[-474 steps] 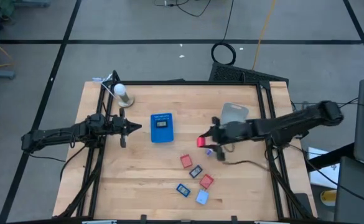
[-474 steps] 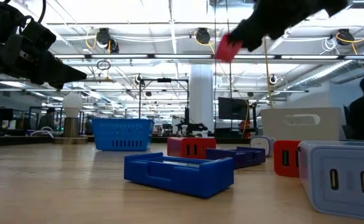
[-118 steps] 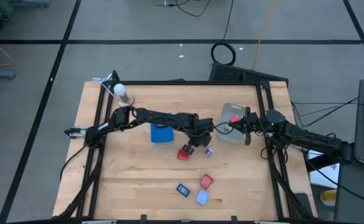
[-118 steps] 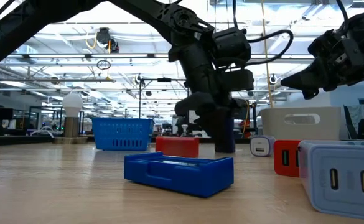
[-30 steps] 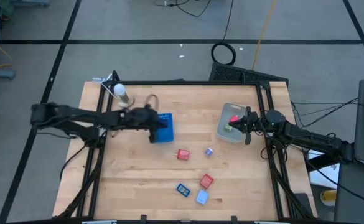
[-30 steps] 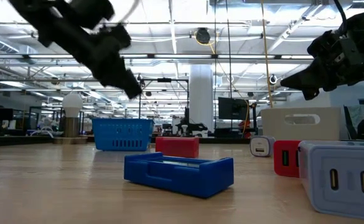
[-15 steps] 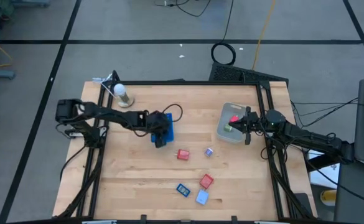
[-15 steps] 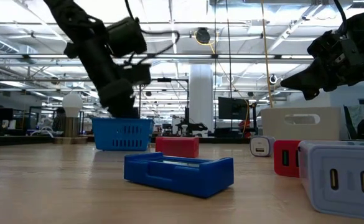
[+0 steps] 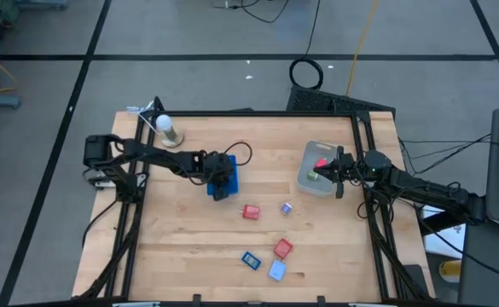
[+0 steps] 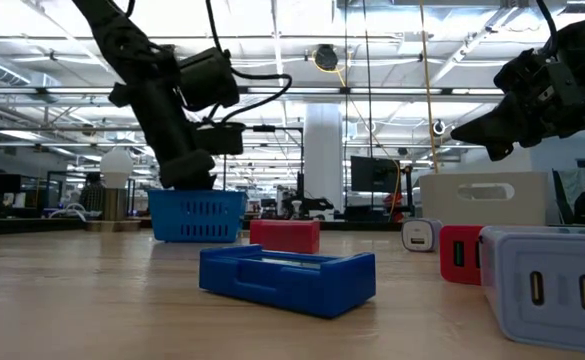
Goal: Pick & Place Office items
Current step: Put the purple digital clock into the blue bin, then put the purple charger adapter into the white bin
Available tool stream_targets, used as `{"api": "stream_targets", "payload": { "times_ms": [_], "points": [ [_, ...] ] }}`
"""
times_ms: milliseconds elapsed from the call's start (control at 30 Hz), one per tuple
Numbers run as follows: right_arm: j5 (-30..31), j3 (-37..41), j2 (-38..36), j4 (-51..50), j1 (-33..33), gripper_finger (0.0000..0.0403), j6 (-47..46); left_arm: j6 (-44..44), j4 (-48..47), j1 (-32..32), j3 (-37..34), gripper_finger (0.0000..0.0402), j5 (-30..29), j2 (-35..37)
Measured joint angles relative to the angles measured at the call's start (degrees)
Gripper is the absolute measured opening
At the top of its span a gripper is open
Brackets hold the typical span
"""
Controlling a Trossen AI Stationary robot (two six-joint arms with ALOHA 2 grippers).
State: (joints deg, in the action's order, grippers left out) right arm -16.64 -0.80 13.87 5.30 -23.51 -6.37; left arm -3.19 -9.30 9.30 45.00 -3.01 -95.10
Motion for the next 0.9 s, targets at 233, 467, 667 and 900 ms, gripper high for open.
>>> {"api": "stream_targets", "payload": {
  "times_ms": [233,467,667,900],
  "points": [
    [0.0,0.0,0.1,-0.2,0.0,0.0,0.0,1.2,0.0,-0.9,0.0,0.0145,-0.4,3.5],
    [0.0,0.0,0.2,-0.2,0.0,0.0,0.0,2.0,-4.1,-2.6,0.0,0.0226,-2.5,11.8],
    [-0.1,0.0,0.2,-0.3,0.0,0.0,0.0,2.0,-9.1,-4.2,-0.3,0.0253,-2.6,23.2],
    [-0.1,0.0,0.6,-0.4,0.0,0.0,0.0,5.9,1.1,-7.0,-10.1,0.0171,0.5,40.6]
  ]
}}
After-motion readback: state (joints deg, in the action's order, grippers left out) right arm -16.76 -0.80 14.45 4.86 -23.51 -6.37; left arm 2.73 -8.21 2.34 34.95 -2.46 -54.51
